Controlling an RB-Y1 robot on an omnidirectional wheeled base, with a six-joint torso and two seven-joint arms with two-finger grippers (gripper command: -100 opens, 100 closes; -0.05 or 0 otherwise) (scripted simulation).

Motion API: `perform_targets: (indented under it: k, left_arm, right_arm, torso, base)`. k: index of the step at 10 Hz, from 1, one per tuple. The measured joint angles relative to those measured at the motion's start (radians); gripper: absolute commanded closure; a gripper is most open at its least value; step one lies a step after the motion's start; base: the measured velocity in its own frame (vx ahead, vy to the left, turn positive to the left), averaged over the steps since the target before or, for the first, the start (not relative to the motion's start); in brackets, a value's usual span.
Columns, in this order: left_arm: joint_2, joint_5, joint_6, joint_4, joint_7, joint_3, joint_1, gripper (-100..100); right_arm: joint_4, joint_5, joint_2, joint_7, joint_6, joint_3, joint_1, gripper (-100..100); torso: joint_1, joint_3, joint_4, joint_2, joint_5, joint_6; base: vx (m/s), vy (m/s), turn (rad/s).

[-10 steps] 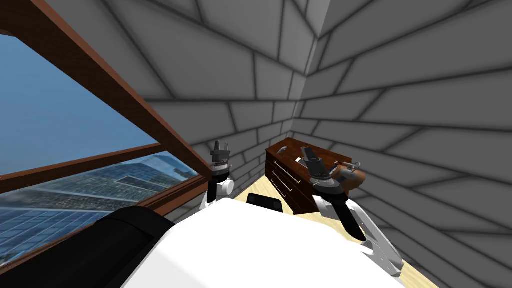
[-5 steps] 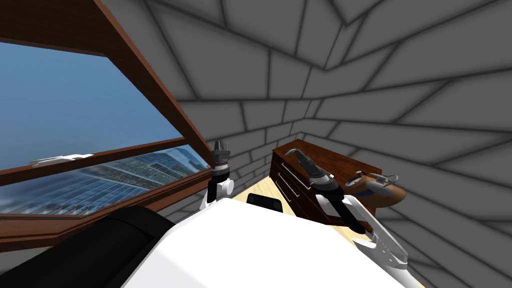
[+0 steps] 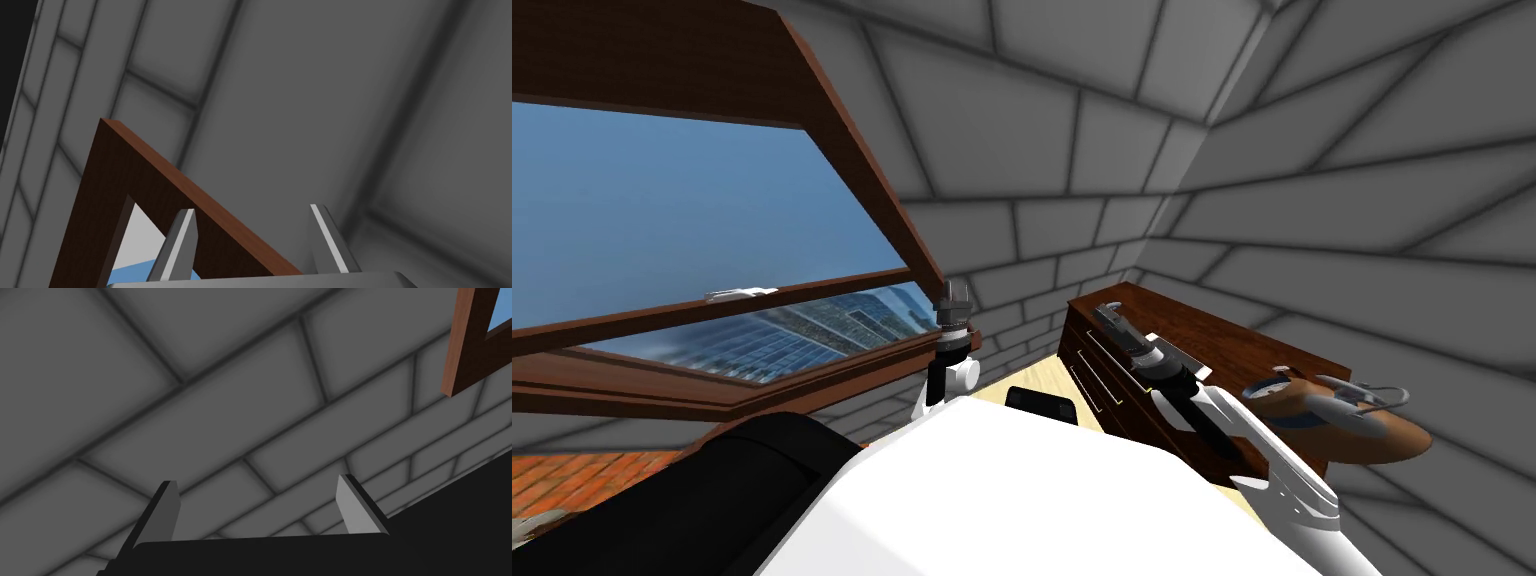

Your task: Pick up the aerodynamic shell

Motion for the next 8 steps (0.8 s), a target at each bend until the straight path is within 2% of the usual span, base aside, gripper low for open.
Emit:
perform_targets:
  k: [3, 4, 5, 7, 8]
  left_arm:
    - [0.000, 0.000, 0.000, 0.000, 0.000, 0.000, 0.000, 0]
    - [0.000, 0.000, 0.000, 0.000, 0.000, 0.000, 0.000, 0]
    - [0.000, 0.000, 0.000, 0.000, 0.000, 0.000, 0.000, 0]
    - [0.000, 0.000, 0.000, 0.000, 0.000, 0.000, 0.000, 0]
    - [0.000, 0.000, 0.000, 0.000, 0.000, 0.000, 0.000, 0]
  right_arm:
    - [0.034, 0.092, -0.071, -0.029, 0.016, 0.014, -0.005, -100]
    - [0.049, 0.120, -0.090, -0.039, 0.018, 0.013, -0.009, -100]
    - [0.060, 0.142, -0.094, -0.040, 0.016, 0.015, -0.016, -100]
    - [0.083, 0.201, -0.140, -0.060, 0.028, 0.026, -0.023, -100]
    - [0.092, 0.220, -0.142, -0.061, 0.028, 0.030, -0.028, -100]
  torso:
    - [0.000, 0.001, 0.000, 0.001, 0.000, -0.001]
    - [-0.001, 0.001, 0.000, 0.001, 0.000, 0.000]
    - [-0.001, 0.000, 0.000, 0.001, 0.000, 0.000]
    - [-0.001, 0.001, 0.000, 0.001, 0.000, 0.000]
    - [-0.001, 0.001, 0.000, 0.001, 0.000, 0.000]
  base:
    - [-0.016, 0.003, 0.175]
    - [-0.009, -0.005, -0.019]
    - [-0.018, 0.000, 0.209]
    - [-0.016, -0.008, 0.082]
    - [-0.026, -0.006, 0.196]
